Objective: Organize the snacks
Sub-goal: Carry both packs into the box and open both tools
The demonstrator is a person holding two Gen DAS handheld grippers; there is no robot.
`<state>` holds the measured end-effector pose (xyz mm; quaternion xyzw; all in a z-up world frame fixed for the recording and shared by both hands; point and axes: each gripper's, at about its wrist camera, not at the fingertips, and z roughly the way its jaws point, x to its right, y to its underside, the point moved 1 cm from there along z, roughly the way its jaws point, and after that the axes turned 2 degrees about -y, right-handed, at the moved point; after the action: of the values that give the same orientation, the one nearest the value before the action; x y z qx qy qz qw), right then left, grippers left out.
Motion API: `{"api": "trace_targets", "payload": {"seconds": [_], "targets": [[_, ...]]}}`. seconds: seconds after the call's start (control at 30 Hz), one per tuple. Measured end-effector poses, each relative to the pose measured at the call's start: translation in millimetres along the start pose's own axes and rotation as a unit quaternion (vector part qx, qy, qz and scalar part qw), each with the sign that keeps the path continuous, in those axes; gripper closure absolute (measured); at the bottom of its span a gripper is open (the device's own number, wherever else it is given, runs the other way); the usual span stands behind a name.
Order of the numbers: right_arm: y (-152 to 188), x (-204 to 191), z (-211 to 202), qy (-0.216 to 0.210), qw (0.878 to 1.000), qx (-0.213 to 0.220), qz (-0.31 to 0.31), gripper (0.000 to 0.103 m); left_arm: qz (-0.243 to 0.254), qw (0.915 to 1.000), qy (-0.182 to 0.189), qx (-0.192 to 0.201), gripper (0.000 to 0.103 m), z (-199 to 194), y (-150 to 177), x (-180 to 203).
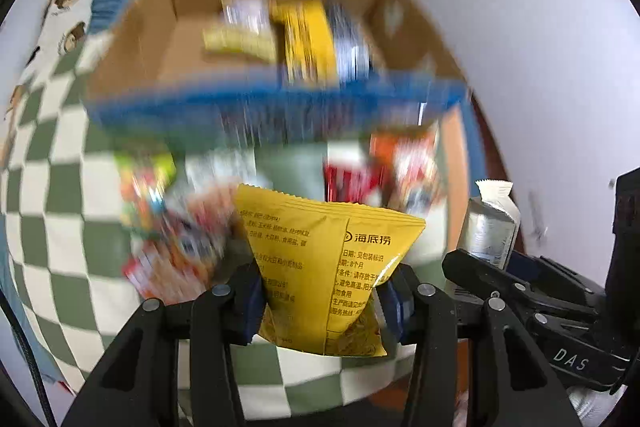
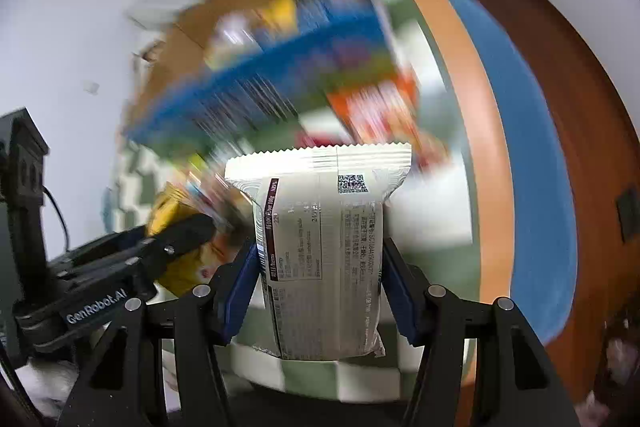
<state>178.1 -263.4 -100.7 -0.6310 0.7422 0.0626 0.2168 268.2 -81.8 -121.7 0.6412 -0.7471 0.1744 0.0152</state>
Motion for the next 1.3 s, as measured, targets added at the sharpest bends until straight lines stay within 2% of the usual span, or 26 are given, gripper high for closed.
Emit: {"api": "trace_targets", "payload": {"seconds": [0.07,0.2,0.3,0.37,0.43,0.5,0.63,0.8,0.83,0.87,0.9,0.93,1.13,1.3], "targets": [[-34.0,-20.1,-11.7,-0.01,1.0,0.017,-0.017,0.041,-0.018,0.9996,-0.001,0.022,0.058,-19.4,-36.2,-18.8],[-109.2,-57.9,-20.0,0.0,0.997,0.044,-0.061,0.041,-0.046,0.9973,-0.039,0.042,0.058,-14.3,-103.3,-43.9],[-160.0,-83.5,9.3,-0.002,0.997,0.028,-0.073,0.041,-0.071,0.9949,-0.069,0.02,0.058,15.2,-145.0,-77.9],[-183.7,-93.2,34.4,0.0,0.997,0.006,-0.074,0.041,-0.087,0.9926,-0.082,-0.019,0.058,39.1,-168.0,-98.6],[-203.3,-102.2,66.2,0.0,0.997,-0.031,-0.076,0.041,-0.094,0.9891,-0.098,-0.057,0.058,60.3,-183.0,-112.0],[-219.2,-107.6,94.8,0.001,0.995,-0.061,-0.076,0.041,-0.111,0.9845,-0.111,-0.078,0.058,74.3,-188.0,-126.4],[-223.0,-113.4,136.0,-0.003,0.992,-0.11,-0.064,0.041,-0.122,0.9816,-0.113,-0.094,0.058,91.9,-184.6,-132.0],[-225.0,-107.6,161.0,-0.031,0.987,-0.154,-0.041,0.039,-0.132,0.9797,-0.088,-0.123,0.057,103.9,-181.1,-137.2],[-226.2,-107.3,168.0,-0.035,0.984,-0.168,-0.039,0.034,-0.133,0.9792,-0.088,-0.125,0.055,105.9,-180.0,-138.5],[-227.2,-108.2,174.6,-0.041,0.982,-0.178,-0.038,0.018,-0.132,0.9793,-0.091,-0.124,0.046,106.4,-179.7,-138.3],[-227.0,-106.7,180.2,-0.043,0.981,-0.188,-0.036,0.01,-0.131,0.979,-0.098,-0.122,0.038,107.2,-179.7,-138.8],[-227.3,-104.5,184.0,-0.042,0.979,-0.196,-0.033,0.004,-0.129,0.9786,-0.105,-0.121,0.024,108.0,-179.5,-139.4],[-232.4,-98.3,194.4,-0.018,0.981,-0.191,-0.034,0.004,-0.131,0.9788,-0.113,-0.111,0.022,107.1,-177.6,-140.4],[-231.3,-96.1,182.5,0.017,0.983,-0.175,-0.048,0.004,-0.127,0.9797,-0.116,-0.104,0.022,102.2,-173.9,-135.2]]}}
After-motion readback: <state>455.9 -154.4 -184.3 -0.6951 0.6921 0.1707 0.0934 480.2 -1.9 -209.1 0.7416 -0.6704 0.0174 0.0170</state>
